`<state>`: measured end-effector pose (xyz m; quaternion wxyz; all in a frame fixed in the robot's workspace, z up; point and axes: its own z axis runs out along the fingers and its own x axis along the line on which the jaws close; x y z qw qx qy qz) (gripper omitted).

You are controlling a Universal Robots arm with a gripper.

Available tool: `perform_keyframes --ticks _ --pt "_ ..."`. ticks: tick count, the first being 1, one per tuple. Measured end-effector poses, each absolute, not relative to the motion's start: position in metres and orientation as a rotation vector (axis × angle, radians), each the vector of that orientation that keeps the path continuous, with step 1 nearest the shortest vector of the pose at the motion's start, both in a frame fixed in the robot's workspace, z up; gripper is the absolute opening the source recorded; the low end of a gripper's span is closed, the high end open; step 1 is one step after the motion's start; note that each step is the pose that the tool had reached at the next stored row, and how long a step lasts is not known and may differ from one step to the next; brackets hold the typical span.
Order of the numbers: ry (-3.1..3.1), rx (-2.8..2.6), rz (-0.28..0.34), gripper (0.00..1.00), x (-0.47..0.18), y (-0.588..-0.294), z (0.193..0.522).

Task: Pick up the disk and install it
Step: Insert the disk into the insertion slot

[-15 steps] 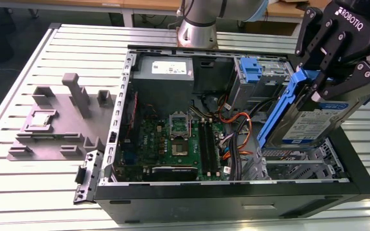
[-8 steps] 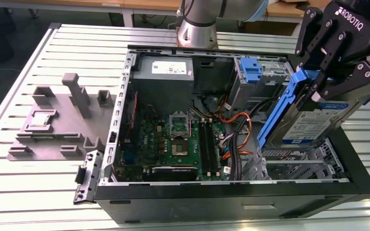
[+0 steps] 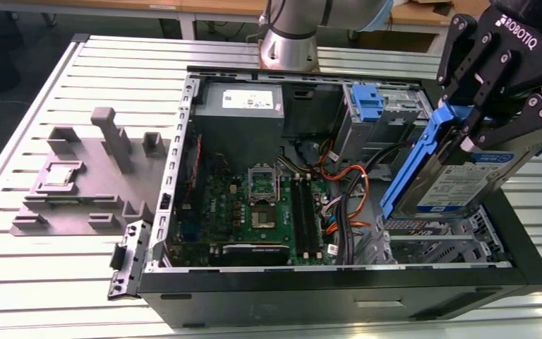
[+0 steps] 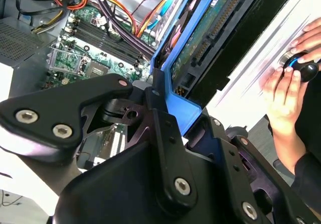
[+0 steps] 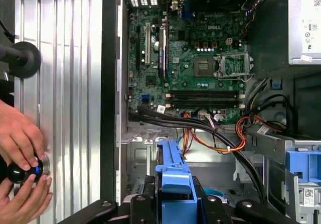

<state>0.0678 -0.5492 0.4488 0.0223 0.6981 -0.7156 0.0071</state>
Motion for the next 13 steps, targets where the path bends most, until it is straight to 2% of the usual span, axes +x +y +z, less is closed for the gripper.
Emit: perform_keyframes --ticks 4,13 --pt "-2.226 2.171 0.002 0.37 0.0699 -0.553 0.4464" --pt "-2.243 2.154 0.002 0.37 0.0717 -0.5581 0.4432"
